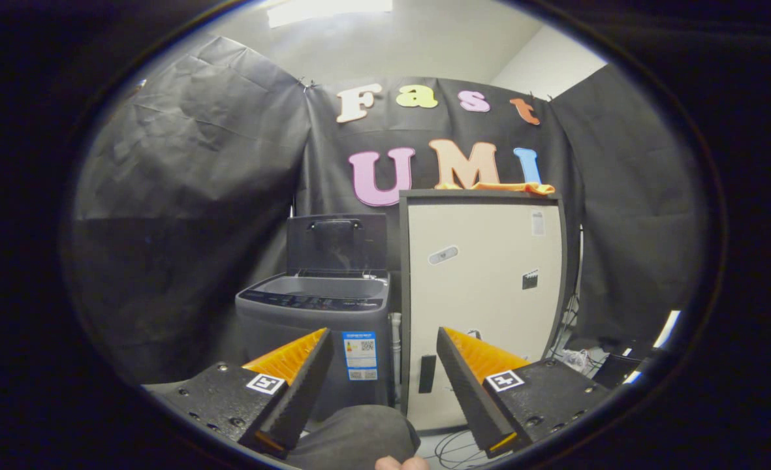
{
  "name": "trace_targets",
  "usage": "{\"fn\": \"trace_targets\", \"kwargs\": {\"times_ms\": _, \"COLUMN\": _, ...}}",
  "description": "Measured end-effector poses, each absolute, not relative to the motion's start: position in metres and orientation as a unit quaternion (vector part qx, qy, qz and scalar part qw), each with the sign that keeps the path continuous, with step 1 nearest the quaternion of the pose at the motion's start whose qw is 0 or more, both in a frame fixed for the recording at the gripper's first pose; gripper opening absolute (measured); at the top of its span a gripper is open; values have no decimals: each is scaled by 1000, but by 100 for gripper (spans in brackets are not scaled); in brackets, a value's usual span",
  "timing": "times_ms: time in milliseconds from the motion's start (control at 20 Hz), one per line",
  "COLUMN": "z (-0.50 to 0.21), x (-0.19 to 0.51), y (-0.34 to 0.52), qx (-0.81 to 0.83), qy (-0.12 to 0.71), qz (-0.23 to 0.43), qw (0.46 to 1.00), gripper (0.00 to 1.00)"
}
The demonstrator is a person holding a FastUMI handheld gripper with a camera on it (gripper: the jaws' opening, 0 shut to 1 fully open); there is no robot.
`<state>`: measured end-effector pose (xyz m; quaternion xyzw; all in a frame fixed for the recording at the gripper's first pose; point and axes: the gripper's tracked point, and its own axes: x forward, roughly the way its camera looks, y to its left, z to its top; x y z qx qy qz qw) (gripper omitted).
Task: Put the clothes into the washing machine and then close the washing machine lid.
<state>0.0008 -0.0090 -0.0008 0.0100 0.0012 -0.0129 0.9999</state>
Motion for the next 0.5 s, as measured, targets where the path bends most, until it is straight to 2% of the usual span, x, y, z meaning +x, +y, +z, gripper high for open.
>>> {"fn": "trace_targets", "kwargs": {"times_ms": 500, "z": 1, "x": 0, "y": -11, "qx": 10, "qy": -1, "qz": -14, "qw": 1000, "gripper": 96}}
